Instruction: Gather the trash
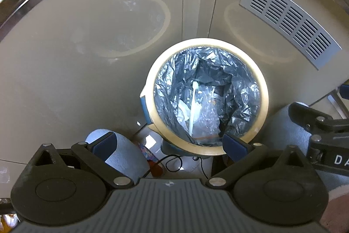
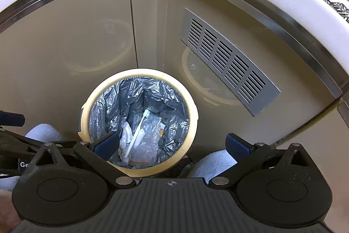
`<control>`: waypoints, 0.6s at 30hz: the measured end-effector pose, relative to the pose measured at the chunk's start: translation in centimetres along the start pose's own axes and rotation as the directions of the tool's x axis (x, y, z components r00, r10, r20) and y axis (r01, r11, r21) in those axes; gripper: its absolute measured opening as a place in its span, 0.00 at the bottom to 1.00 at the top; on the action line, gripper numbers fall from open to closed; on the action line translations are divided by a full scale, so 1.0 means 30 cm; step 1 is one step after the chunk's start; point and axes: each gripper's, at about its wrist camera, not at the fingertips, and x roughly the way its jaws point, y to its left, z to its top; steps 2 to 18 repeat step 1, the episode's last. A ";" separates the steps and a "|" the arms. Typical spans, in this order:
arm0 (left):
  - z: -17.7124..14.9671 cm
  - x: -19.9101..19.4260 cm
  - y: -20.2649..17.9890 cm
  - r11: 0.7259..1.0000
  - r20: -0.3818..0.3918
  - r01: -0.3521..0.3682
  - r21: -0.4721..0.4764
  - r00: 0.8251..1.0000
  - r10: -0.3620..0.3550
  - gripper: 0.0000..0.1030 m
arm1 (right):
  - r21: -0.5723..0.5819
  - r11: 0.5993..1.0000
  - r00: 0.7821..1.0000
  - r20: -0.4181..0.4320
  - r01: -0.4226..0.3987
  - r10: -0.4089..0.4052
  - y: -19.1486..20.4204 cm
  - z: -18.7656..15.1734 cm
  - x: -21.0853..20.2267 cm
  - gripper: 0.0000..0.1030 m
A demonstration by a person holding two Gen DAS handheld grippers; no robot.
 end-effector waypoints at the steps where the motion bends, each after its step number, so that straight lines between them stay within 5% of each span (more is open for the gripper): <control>1: 0.002 -0.001 0.000 1.000 0.001 -0.005 -0.004 1.000 0.005 1.00 | 0.002 1.000 1.000 0.001 -0.002 0.002 -0.003 0.000 -0.003 1.00; 18: 0.002 -0.001 0.000 1.000 0.001 -0.005 -0.004 1.000 0.005 1.00 | 0.002 1.000 1.000 0.001 -0.002 0.002 -0.003 0.000 -0.003 1.00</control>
